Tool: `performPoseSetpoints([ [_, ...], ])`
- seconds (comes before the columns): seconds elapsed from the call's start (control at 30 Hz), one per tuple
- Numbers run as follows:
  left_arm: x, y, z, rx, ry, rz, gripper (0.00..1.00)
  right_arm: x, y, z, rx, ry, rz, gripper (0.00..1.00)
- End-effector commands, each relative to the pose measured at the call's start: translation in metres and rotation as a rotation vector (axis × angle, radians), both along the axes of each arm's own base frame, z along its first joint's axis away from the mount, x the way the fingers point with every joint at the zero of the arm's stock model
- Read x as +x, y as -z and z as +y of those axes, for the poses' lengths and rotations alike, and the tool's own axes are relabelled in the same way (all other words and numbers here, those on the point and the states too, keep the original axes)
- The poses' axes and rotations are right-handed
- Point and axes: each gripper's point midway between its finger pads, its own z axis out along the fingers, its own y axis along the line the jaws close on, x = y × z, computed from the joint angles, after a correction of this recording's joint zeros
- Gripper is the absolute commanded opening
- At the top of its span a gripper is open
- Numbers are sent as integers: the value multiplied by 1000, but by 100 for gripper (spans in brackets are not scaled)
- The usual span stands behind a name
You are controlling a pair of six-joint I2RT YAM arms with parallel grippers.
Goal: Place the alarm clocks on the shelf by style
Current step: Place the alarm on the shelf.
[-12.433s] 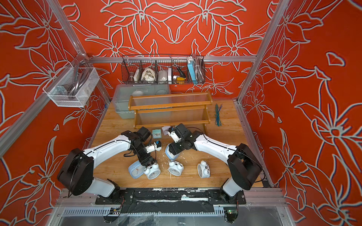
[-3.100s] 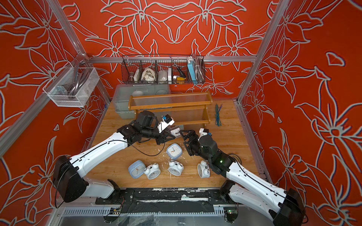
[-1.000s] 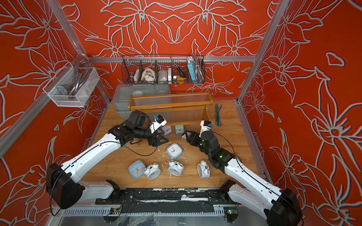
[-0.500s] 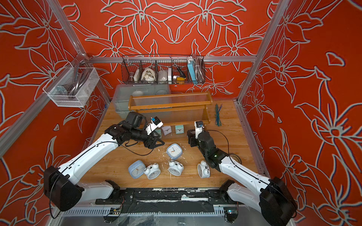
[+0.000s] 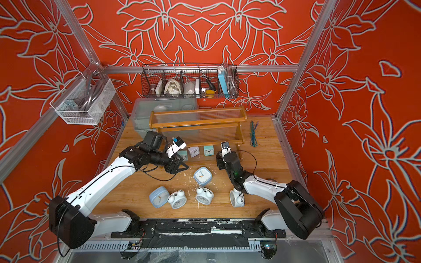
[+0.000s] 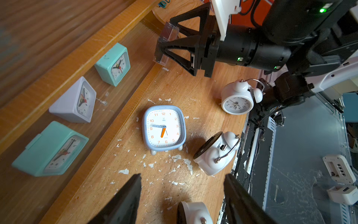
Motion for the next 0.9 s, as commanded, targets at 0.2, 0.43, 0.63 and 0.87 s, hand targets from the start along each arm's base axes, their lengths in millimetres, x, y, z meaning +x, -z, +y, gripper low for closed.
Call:
performPoseSetpoints([
  [0.2,-3,-8,6,-25,-12,-11,68,27,9,-2,7,52,-44,40],
  [0.43,-4,-6,9,-26,-17,-10,68,40,22,-7,-4,91,-30,39],
  [0.63,-4,-5,9,-27,-20,-8,68,48,28,-7,-5,104,-5,39],
  [0.87,-4,-3,9,-30,-18,-5,68,53,34,-12,-9,136,35,39],
])
